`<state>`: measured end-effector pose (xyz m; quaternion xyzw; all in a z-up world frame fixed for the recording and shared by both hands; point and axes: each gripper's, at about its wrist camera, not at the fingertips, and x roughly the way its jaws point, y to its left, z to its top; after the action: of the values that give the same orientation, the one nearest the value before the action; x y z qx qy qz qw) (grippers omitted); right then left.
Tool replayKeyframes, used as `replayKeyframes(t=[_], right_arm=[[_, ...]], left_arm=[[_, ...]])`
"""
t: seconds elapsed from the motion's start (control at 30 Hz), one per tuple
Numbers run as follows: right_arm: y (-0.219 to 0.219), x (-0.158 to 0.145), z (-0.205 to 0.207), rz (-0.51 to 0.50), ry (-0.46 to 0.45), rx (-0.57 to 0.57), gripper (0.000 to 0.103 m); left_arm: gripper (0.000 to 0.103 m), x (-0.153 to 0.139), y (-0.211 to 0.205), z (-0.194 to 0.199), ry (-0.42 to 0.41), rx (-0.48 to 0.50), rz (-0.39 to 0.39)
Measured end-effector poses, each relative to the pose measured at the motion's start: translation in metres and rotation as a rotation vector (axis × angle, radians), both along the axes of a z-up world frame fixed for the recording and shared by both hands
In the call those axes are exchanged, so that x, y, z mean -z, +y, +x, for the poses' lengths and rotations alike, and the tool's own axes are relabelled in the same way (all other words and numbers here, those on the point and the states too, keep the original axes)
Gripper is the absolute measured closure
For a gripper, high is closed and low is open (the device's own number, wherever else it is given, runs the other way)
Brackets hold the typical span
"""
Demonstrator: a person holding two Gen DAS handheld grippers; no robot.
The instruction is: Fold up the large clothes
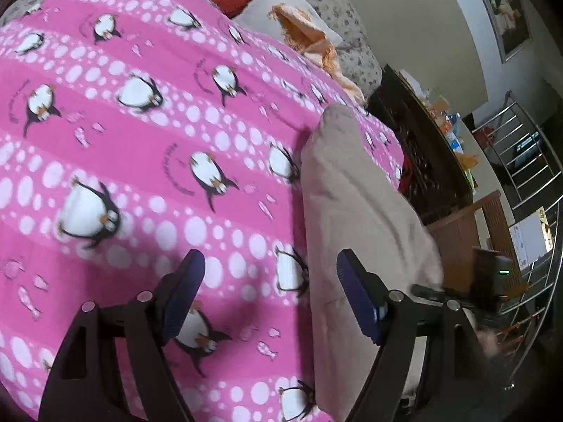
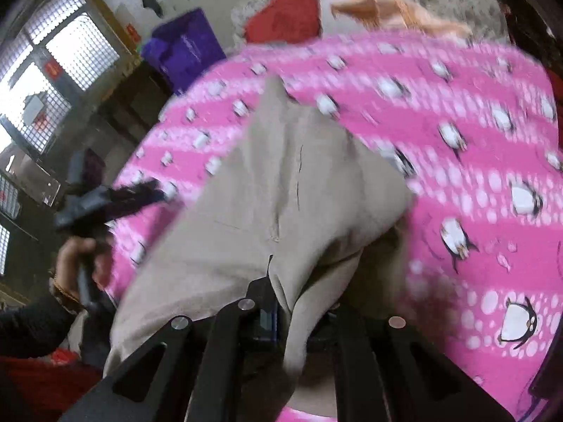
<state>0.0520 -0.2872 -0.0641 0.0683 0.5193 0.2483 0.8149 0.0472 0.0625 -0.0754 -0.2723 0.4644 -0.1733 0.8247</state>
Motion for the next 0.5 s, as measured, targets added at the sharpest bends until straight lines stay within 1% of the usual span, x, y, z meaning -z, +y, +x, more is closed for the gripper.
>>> replayKeyframes(t=[0.03,0.07,0.1,0.13,0.17,0.2,0.23,0.27,0.33,0.37,0.43,0.47,0.5], right_arm=[[-0.006,0.013,0.004,-0.005,0.005,-0.001,0.097],[-0.012,0.036,0.008,0.024,0.060,0.013,0.096],[-0.018,0.047,0.010,0.042,0.094,0.034,0.095],[-0.021,0.053,0.009,0.053,0.094,0.047,0.094],[-0.023,0.053,0.008,0.062,0.086,0.051,0.092],[-0.026,0.051,0.007,0.084,0.082,0.070,0.084],[-0.030,0.046,0.003,0.113,0.085,0.087,0.081],[-0.033,0.039,0.000,0.130,0.092,0.097,0.077],[-0.034,0.021,-0.012,0.109,0.070,0.109,0.075],[-0.033,0.010,-0.016,0.076,0.040,0.110,0.075],[-0.024,-0.024,-0.040,-0.025,-0.071,0.119,0.075],[-0.017,-0.041,-0.053,-0.056,-0.134,0.108,0.075],[-0.005,-0.058,-0.067,-0.062,-0.190,0.077,0.075]], left_arm=[[0.026,0.001,-0.005,0.001,0.012,0.008,-0.002],[0.026,0.001,-0.011,0.001,0.019,0.019,-0.013],[0.026,0.000,-0.015,0.000,0.017,0.029,-0.021],[0.026,-0.005,-0.025,-0.001,0.002,0.060,-0.032],[0.026,-0.008,-0.031,-0.001,-0.012,0.081,-0.033],[0.026,-0.014,-0.041,-0.003,-0.037,0.114,-0.027],[0.025,-0.020,-0.053,-0.005,-0.069,0.152,-0.013],[0.020,-0.025,-0.064,-0.007,-0.096,0.185,0.006],[0.019,-0.032,-0.086,-0.013,-0.145,0.259,0.040],[0.019,-0.032,-0.097,-0.016,-0.163,0.307,0.055],[0.019,-0.027,-0.110,-0.019,-0.167,0.362,0.068],[0.019,-0.025,-0.113,-0.019,-0.160,0.362,0.078],[0.019,-0.022,-0.114,-0.020,-0.156,0.354,0.078]])
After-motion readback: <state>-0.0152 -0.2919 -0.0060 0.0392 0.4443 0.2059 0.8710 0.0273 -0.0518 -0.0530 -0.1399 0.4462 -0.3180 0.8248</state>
